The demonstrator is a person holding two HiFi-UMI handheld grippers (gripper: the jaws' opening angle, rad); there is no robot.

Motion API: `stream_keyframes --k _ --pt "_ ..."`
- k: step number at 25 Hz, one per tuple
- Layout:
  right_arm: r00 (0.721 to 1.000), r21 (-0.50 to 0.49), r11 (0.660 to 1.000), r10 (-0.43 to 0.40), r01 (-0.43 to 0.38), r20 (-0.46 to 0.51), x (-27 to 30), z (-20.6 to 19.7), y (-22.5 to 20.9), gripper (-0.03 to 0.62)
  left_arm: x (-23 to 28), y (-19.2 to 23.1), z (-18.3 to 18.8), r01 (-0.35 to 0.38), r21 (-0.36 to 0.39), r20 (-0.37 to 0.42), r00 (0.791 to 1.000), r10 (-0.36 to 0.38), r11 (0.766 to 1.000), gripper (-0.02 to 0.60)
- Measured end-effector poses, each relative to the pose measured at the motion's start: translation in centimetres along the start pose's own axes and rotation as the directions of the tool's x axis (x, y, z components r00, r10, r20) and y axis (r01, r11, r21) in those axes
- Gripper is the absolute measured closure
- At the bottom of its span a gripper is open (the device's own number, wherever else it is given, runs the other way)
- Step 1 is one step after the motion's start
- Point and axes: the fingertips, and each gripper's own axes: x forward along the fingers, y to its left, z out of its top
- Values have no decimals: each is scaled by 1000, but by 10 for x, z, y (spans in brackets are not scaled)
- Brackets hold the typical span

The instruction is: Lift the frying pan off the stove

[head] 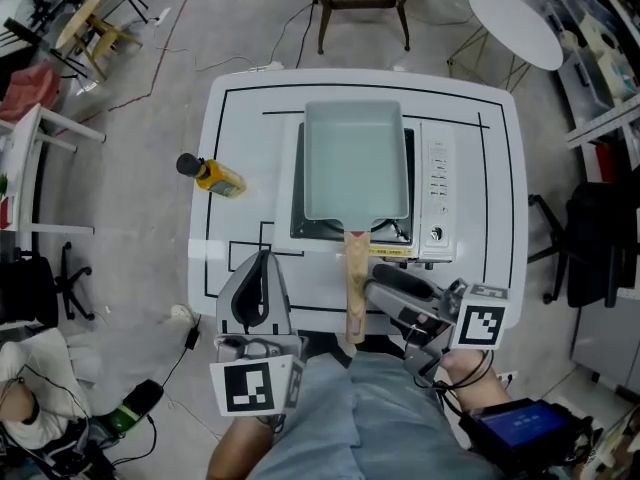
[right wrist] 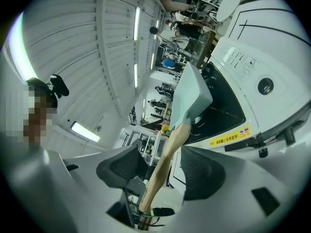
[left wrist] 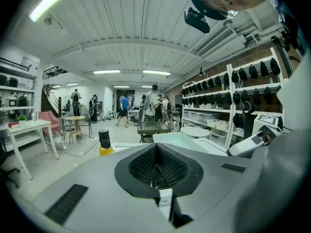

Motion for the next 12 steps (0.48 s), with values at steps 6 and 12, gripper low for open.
stream_keyframes --k 6,12 --pt "998 27 999 -18 20 -53 17 -1 -10 352 13 14 -2 -6 -9 -14 1000 6 1000 565" --pt "996 57 998 -20 26 -88 35 1 -17 352 25 28 -6 -14 -22 -30 999 13 1000 565"
